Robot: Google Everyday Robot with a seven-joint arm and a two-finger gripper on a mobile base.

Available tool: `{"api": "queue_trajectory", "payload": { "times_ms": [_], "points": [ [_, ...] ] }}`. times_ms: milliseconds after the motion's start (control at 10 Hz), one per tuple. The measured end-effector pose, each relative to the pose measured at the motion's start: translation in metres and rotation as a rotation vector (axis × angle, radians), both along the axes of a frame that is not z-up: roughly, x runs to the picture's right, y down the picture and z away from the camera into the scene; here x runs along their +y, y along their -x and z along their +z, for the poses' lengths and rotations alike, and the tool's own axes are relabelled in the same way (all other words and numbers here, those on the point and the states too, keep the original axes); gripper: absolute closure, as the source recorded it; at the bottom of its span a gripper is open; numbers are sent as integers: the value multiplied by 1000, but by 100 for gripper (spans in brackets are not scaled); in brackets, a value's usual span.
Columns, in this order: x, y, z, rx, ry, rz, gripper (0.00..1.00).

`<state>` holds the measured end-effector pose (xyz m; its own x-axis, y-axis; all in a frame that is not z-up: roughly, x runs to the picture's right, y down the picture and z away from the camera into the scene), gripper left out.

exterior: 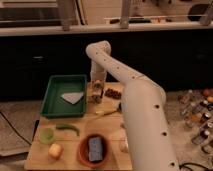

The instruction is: Place eraser in metal cup

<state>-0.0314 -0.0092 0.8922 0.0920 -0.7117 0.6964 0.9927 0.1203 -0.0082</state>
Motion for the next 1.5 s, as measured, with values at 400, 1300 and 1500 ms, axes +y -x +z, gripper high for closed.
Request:
{"api": "queue_trajectory", "payload": {
  "times_ms": [400,1300,1500],
  "points": [
    [-1,-1,-2,-6,-1,7,20],
    [-18,-9,-51,-22,-77,43,20],
    [-18,-10,-51,-21,-78,45,20]
  ]
}}
